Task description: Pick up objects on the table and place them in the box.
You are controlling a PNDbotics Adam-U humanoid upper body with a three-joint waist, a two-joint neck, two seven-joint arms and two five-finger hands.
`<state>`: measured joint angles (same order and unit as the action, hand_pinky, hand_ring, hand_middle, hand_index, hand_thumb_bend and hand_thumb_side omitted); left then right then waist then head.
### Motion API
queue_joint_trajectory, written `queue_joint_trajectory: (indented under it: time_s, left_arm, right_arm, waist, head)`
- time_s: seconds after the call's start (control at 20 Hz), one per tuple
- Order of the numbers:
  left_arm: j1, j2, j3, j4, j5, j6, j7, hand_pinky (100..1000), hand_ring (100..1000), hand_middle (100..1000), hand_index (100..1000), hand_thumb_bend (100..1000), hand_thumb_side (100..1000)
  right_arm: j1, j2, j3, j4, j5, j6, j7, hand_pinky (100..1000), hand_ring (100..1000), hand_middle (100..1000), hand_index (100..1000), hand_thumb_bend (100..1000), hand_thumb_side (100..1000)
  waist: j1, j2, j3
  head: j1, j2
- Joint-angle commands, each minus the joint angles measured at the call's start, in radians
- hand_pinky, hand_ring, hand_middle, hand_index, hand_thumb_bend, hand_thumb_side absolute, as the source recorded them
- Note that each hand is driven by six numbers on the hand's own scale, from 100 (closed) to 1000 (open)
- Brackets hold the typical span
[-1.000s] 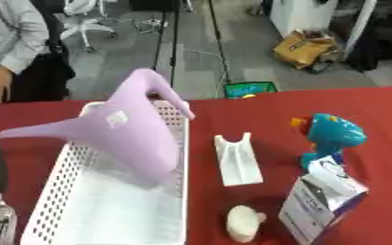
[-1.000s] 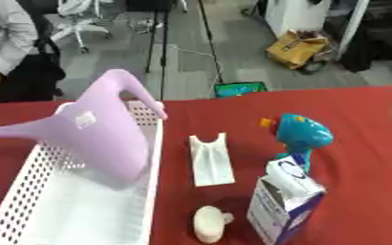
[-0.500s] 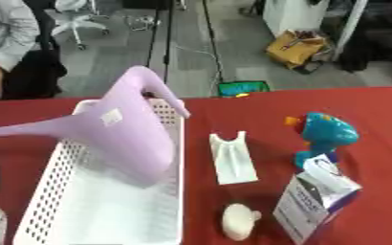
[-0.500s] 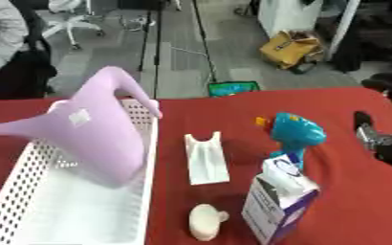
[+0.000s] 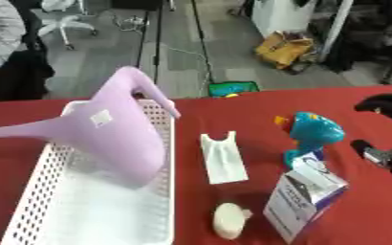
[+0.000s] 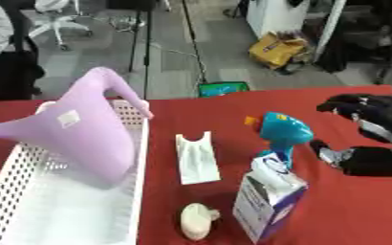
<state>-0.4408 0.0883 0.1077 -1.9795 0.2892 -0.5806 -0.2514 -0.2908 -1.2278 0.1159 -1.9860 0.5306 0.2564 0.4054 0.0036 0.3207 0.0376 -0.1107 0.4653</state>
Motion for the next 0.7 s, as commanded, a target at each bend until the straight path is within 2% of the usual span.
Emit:
queue_joint_trajectory:
  time_s: [0.05, 0.15, 0.2, 0.25, 0.3, 0.45, 0.5, 0.55, 0.6, 0.7]
  left_arm:
    - [-0.007, 0.012, -0.003, -0.020, 0.001, 0.001, -0.016, 851, 886, 846, 847, 100, 893]
    - [-0.007, 0.012, -0.003, -0.020, 0.002, 0.003, -0.020, 850, 885, 845, 845, 100, 891]
    - [-0.007, 0.011, -0.003, -0.020, 0.002, 0.003, -0.022, 849, 884, 844, 843, 100, 888]
    - [-0.007, 0.012, -0.003, -0.020, 0.002, 0.002, -0.025, 849, 884, 844, 843, 100, 888]
    - [-0.007, 0.011, -0.003, -0.020, 0.002, 0.001, -0.027, 849, 883, 843, 841, 100, 888]
    - [-0.006, 0.010, -0.003, -0.020, 0.003, 0.001, -0.030, 849, 883, 842, 837, 100, 886]
    - [-0.006, 0.009, -0.003, -0.020, 0.003, 0.001, -0.031, 849, 882, 840, 834, 100, 885]
    - [-0.005, 0.009, -0.004, -0.020, 0.003, 0.002, -0.032, 849, 882, 840, 834, 100, 885]
    - [-0.005, 0.008, -0.004, -0.020, 0.003, 0.002, -0.033, 848, 879, 835, 820, 100, 879]
    - [-0.005, 0.005, -0.006, -0.020, 0.002, 0.004, -0.039, 847, 878, 833, 815, 100, 878]
  right_arm:
    - [-0.023, -0.046, 0.011, -0.014, -0.025, 0.004, 0.021, 934, 971, 934, 1000, 367, 831]
    - [-0.034, -0.044, 0.022, -0.014, -0.035, 0.011, 0.015, 936, 972, 943, 1000, 386, 845]
    - [-0.038, -0.044, 0.024, -0.014, -0.040, 0.020, 0.005, 945, 970, 925, 1000, 417, 959]
    - [-0.044, -0.042, 0.025, -0.014, -0.049, 0.045, -0.016, 945, 970, 925, 1000, 417, 959]
    - [-0.047, -0.041, 0.030, -0.014, -0.062, 0.071, -0.040, 945, 969, 922, 1000, 453, 948]
    - [-0.064, -0.041, 0.053, -0.014, -0.113, 0.172, -0.121, 933, 964, 912, 1000, 427, 985]
    - [-0.069, -0.041, 0.059, -0.014, -0.128, 0.193, -0.147, 917, 955, 897, 1000, 238, 1000]
    - [-0.079, -0.037, 0.062, -0.014, -0.150, 0.221, -0.187, 917, 955, 897, 1000, 238, 1000]
    - [-0.084, -0.035, 0.069, -0.014, -0.171, 0.241, -0.223, 898, 938, 888, 1000, 295, 1000]
    - [-0.089, -0.030, 0.086, -0.014, -0.192, 0.263, -0.259, 896, 938, 887, 1000, 315, 1000]
  waist:
    - [-0.003, -0.023, 0.001]
    - [-0.002, -0.023, 0.002]
    - [-0.002, -0.024, 0.003]
    - [-0.001, -0.024, 0.005]
    - [-0.001, -0.024, 0.007]
    - [0.000, -0.024, 0.009]
    - [0.000, -0.024, 0.009]
    - [0.000, -0.024, 0.009]
    - [0.000, -0.024, 0.009]
    - [0.001, -0.024, 0.009]
  head:
    - [-0.009, 0.003]
    - [-0.012, 0.003]
    - [-0.012, 0.003]
    - [-0.013, 0.004]
    - [-0.014, 0.004]
    - [-0.018, 0.008]
    - [-0.019, 0.008]
    - [-0.020, 0.009]
    - [-0.022, 0.009]
    - [-0.026, 0.009]
